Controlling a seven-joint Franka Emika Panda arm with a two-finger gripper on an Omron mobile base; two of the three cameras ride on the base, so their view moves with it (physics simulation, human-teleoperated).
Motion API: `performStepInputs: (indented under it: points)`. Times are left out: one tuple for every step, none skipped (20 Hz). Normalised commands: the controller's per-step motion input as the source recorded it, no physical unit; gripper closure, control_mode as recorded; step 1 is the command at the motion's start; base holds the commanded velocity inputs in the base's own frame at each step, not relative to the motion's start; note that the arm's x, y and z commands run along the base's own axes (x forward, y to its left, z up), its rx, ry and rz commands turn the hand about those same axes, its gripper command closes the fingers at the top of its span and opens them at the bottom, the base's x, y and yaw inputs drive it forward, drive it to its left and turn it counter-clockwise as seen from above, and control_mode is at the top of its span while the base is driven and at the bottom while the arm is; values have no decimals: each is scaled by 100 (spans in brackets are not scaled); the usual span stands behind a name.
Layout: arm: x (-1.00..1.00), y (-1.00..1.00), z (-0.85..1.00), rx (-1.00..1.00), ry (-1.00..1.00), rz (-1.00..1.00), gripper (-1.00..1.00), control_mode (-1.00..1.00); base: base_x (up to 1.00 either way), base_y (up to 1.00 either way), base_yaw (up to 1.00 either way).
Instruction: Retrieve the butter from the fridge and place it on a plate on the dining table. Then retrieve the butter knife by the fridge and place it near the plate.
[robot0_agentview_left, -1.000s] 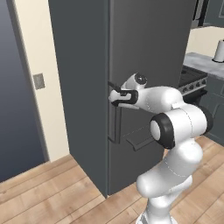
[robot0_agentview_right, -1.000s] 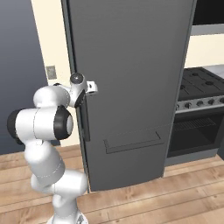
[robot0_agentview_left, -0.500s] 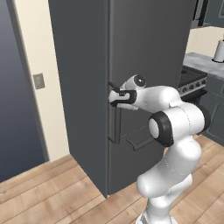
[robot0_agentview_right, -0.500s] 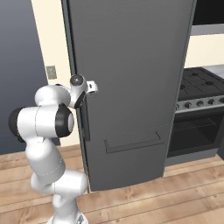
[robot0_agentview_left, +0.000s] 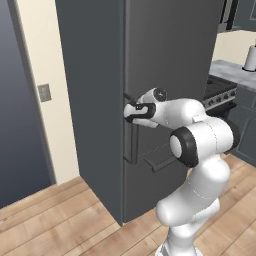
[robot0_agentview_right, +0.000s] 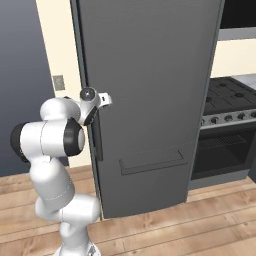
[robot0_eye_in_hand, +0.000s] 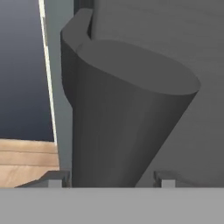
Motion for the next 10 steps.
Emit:
performStepInputs:
  points:
    - [0, 0, 0, 0, 0, 0, 100, -100, 0, 0, 0]
    - [0, 0, 0, 0, 0, 0, 100, -100, 0, 0, 0]
    - [0, 0, 0, 0, 0, 0, 100, -100, 0, 0, 0]
    - [0, 0, 0, 0, 0, 0, 100, -100, 0, 0, 0]
    - [0, -19, 0, 0, 0, 0, 100, -100, 0, 0, 0]
    - [-16, -18, 1, 0, 0, 0, 100, -100, 0, 0, 0]
    - [-46, -23, 4, 0, 0, 0, 100, -100, 0, 0, 0]
    - [-59, -35, 13, 0, 0, 0, 100, -100, 0, 0, 0]
    - [-71, -48, 11, 0, 0, 0, 100, -100, 0, 0, 0]
    - [-86, -57, 11, 2, 0, 0, 100, -100, 0, 0, 0]
